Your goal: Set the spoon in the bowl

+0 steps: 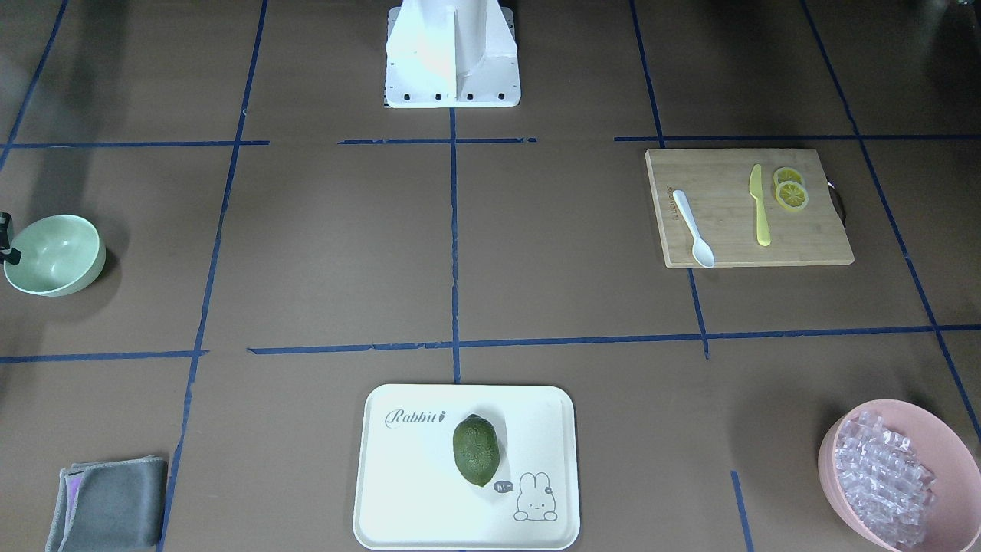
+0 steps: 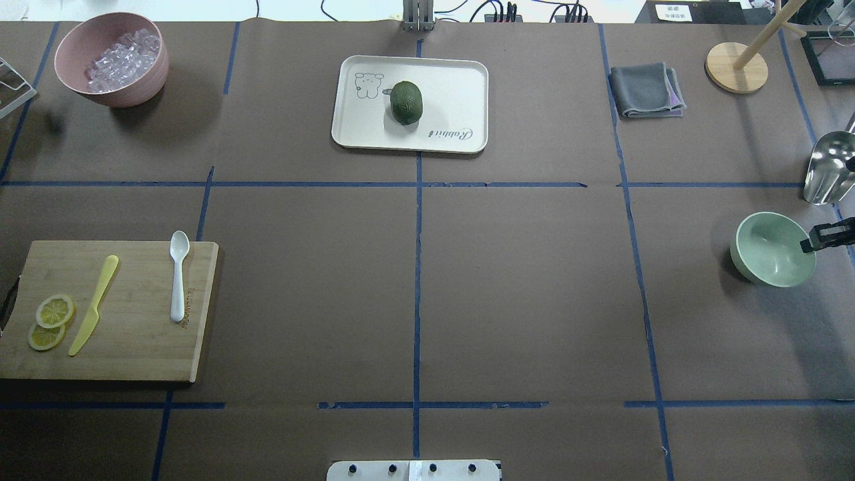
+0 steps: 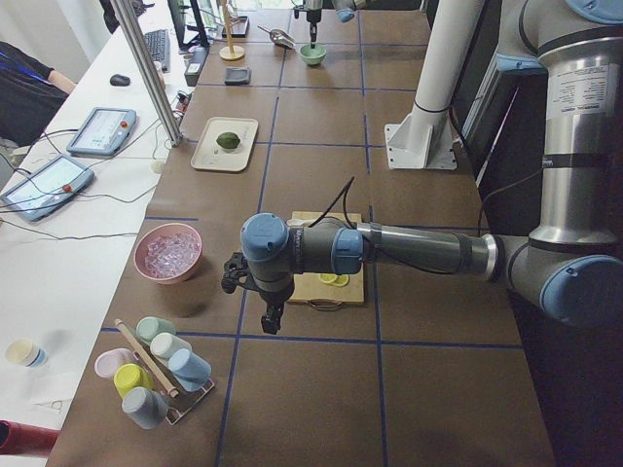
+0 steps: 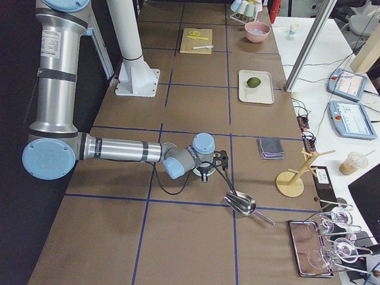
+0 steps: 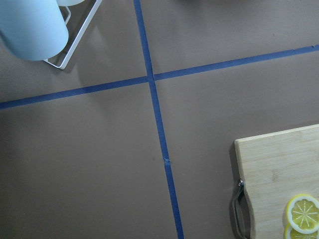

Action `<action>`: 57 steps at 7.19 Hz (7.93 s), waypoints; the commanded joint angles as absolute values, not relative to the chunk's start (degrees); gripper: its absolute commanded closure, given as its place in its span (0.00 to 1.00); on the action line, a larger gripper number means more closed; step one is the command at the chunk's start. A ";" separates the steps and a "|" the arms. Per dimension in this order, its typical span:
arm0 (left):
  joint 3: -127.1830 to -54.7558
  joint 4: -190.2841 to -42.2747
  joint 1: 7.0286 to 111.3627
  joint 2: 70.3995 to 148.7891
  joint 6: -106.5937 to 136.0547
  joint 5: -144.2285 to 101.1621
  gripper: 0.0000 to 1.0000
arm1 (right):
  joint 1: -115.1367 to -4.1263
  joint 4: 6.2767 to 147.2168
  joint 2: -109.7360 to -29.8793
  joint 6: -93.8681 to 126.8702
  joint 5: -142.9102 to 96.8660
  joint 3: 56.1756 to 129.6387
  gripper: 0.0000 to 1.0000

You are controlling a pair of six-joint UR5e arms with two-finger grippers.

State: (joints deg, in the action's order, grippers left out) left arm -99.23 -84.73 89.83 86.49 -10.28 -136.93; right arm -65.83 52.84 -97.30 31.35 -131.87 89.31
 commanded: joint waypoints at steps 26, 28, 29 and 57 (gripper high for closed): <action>-99.06 -87.63 87.98 91.23 -8.80 -136.67 0.00 | -62.70 91.05 -69.57 38.77 -125.94 100.99 0.00; -98.79 -87.54 87.98 90.79 -7.82 -136.93 0.00 | -73.33 96.30 -76.51 15.60 -127.96 100.99 0.00; -99.05 -87.71 87.98 90.79 -7.82 -136.93 0.00 | -77.22 96.59 -80.73 6.16 -128.23 100.99 0.00; -103.26 -109.69 40.25 96.68 65.83 -116.37 1.00 | -85.69 91.76 -99.84 -1.67 -131.57 108.19 0.00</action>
State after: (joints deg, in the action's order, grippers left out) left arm -102.60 -109.72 40.21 96.74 65.86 -116.37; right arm -85.69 91.76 -99.84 -1.67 -131.57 108.20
